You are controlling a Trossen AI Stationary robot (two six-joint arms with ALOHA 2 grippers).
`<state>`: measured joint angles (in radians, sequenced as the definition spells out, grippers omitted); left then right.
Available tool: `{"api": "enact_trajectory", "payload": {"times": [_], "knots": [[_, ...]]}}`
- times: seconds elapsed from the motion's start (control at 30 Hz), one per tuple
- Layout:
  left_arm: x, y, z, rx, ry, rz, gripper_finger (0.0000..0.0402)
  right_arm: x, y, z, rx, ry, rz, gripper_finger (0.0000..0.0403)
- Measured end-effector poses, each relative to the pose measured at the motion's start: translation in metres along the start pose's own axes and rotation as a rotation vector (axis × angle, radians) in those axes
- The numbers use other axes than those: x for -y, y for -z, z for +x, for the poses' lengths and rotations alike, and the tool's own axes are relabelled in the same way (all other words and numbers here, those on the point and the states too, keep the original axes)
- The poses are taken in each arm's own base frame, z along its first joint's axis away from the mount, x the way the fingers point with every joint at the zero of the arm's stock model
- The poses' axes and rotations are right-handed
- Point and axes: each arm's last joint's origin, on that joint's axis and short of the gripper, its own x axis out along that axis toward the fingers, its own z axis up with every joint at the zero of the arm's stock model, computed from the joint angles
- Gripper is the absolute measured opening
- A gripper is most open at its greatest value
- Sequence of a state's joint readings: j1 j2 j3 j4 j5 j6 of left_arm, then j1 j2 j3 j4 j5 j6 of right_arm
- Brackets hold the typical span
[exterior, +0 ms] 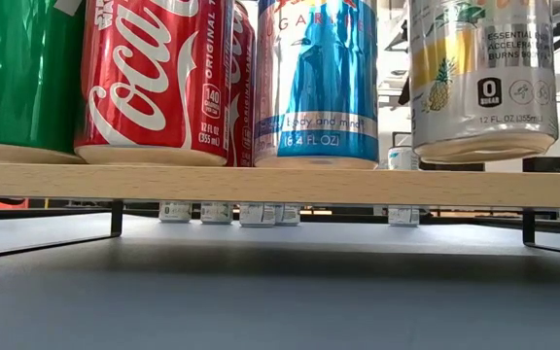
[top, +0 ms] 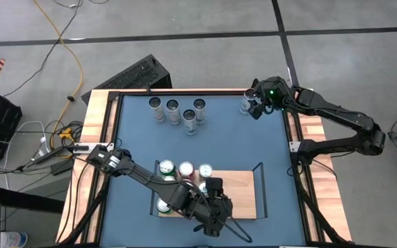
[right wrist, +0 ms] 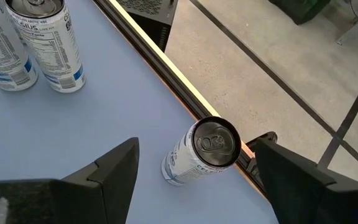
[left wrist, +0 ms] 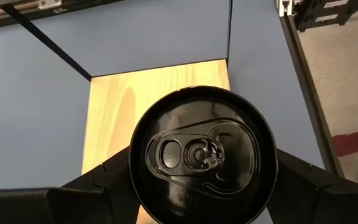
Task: Place canned beverage on shelf
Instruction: Put the bottom right white-yellow soda can on the shelf
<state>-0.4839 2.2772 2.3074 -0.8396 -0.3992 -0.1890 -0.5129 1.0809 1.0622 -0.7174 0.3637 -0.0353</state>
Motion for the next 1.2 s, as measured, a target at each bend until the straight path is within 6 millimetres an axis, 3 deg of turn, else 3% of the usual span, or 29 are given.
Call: {"api": "enact_trajectory", "payload": {"times": [0.67,1.0,1.2], "knots": [[0.000,0.004,0.010,-0.031,0.024,-0.036,0.0245,0.000,-0.001,0.000,0.006,0.000,0.000,0.0306],[-0.007,0.002,0.013,-0.038,0.072,-0.054,0.0298,0.000,-0.001,0.000,0.006,0.000,-0.025,0.0306],[-0.011,0.001,0.014,-0.048,0.106,-0.081,0.0307,0.000,-0.001,0.000,0.006,-0.001,-0.043,0.0306]]}}
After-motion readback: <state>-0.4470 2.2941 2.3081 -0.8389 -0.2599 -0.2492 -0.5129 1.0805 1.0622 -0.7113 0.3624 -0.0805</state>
